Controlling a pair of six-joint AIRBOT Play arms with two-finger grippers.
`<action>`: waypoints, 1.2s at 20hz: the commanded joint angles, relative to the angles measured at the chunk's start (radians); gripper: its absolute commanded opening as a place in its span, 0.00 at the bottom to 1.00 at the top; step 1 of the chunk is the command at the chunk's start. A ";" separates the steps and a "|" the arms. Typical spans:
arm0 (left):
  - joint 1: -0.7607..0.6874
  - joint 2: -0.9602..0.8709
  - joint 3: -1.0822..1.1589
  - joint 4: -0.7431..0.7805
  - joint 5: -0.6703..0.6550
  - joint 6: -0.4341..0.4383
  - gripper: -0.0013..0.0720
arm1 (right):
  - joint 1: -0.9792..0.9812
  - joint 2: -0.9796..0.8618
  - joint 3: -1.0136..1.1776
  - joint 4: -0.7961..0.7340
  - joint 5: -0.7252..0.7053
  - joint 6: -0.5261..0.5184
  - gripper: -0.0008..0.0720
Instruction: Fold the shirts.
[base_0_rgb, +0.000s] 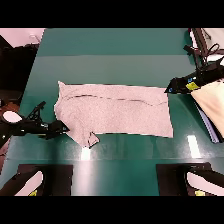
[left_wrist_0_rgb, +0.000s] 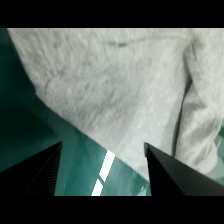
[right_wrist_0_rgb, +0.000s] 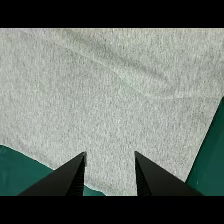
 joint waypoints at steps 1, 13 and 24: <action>0.001 0.005 -0.030 -0.016 0.071 -0.005 0.84 | 0.002 0.003 0.000 0.001 0.008 0.000 0.50; 0.001 0.005 -0.053 -0.080 0.168 0.013 0.32 | 0.002 0.003 0.000 0.001 0.012 0.000 0.50; 0.001 0.006 0.183 -0.061 -0.075 0.156 0.04 | -0.220 0.138 -0.351 -0.003 0.072 -0.029 0.50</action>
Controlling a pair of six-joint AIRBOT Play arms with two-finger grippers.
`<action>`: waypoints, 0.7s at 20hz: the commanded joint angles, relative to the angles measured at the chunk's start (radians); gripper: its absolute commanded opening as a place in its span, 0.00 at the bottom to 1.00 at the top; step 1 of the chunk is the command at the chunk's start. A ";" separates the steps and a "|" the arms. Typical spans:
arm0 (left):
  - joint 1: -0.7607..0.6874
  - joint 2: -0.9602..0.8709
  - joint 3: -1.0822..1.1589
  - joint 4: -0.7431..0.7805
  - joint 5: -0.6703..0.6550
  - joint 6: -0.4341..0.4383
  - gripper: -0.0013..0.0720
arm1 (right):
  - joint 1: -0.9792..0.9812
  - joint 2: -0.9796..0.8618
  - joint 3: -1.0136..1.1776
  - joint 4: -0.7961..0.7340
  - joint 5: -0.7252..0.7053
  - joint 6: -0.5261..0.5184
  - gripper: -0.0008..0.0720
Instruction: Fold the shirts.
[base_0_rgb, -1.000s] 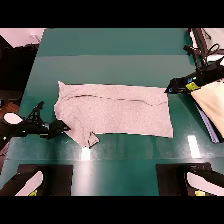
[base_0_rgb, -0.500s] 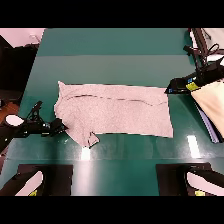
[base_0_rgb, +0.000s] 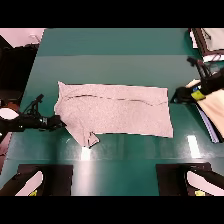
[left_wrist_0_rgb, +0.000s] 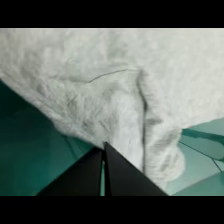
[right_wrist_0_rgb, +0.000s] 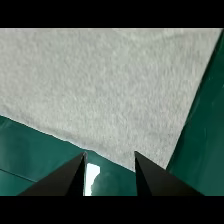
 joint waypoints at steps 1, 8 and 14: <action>0.000 0.001 0.104 0.004 -0.075 0.038 0.04 | -0.151 0.087 -0.255 0.002 -0.055 -0.034 0.52; 0.000 0.000 0.116 -0.002 -0.066 0.038 0.04 | -0.315 0.122 -0.605 0.126 -0.205 -0.159 0.69; 0.000 0.000 0.116 -0.002 -0.068 0.038 0.04 | -0.185 0.110 -0.637 0.133 -0.253 -0.146 0.62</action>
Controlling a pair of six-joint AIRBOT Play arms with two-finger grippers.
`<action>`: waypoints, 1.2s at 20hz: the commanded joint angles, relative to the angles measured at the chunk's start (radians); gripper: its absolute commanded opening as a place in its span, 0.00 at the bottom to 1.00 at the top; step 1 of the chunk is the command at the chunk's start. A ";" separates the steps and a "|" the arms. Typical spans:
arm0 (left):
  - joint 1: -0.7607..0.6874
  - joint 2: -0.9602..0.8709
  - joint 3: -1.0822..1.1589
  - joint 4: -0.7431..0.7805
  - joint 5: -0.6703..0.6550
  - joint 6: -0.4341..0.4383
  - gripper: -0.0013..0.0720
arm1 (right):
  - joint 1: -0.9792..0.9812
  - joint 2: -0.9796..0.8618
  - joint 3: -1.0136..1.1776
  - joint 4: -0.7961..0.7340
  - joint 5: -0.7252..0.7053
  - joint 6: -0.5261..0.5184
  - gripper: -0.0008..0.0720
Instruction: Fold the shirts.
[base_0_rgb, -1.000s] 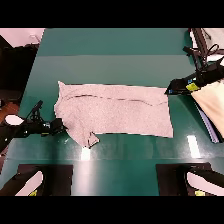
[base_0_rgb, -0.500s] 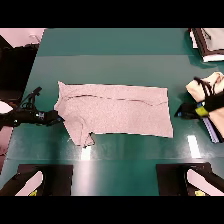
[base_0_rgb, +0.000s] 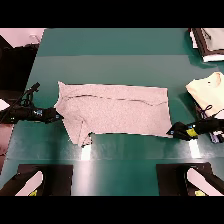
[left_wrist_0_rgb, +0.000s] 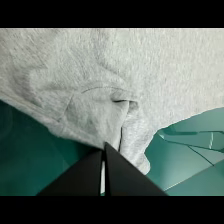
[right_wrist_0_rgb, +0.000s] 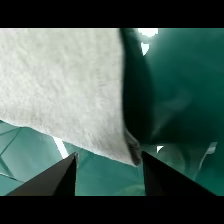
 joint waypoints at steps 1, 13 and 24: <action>0.000 0.000 0.002 0.000 -0.004 0.001 0.04 | 0.065 -0.016 -0.023 0.008 -0.034 0.002 0.60; 0.000 0.139 0.050 0.059 -0.249 -0.034 0.04 | -0.026 0.336 0.047 -0.150 0.221 0.030 0.03; 0.000 0.211 0.155 0.059 -0.395 -0.083 0.04 | -0.005 0.303 0.258 -0.212 0.263 0.040 0.03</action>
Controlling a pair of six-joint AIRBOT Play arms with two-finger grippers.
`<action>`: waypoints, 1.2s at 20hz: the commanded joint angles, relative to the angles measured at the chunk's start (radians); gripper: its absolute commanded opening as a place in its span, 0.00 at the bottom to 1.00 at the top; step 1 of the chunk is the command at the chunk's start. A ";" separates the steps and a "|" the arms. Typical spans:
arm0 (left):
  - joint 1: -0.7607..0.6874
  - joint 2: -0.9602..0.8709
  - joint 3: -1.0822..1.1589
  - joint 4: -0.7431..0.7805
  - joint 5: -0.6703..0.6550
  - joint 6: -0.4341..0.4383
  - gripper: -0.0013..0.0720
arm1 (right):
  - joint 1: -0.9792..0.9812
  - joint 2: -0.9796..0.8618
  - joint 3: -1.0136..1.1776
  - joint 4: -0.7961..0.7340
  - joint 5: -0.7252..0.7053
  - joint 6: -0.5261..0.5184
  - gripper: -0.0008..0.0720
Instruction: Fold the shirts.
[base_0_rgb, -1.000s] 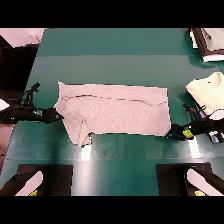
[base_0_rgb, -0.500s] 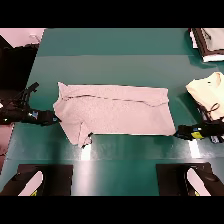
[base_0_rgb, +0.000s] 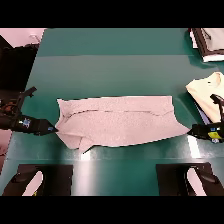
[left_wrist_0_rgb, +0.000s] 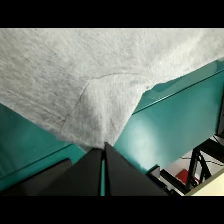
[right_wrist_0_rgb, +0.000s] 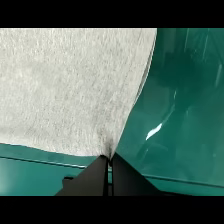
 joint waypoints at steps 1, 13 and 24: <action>0.000 0.005 0.089 0.015 0.011 0.000 0.04 | 0.039 -0.104 0.107 -0.032 0.000 0.009 0.03; 0.000 -0.257 0.120 0.068 0.451 -0.010 0.04 | 0.233 -0.565 0.387 -0.023 -0.206 0.070 0.03; 0.000 -0.407 0.120 -0.084 0.861 -0.014 0.77 | 0.245 -0.768 0.490 0.116 -0.489 0.178 0.63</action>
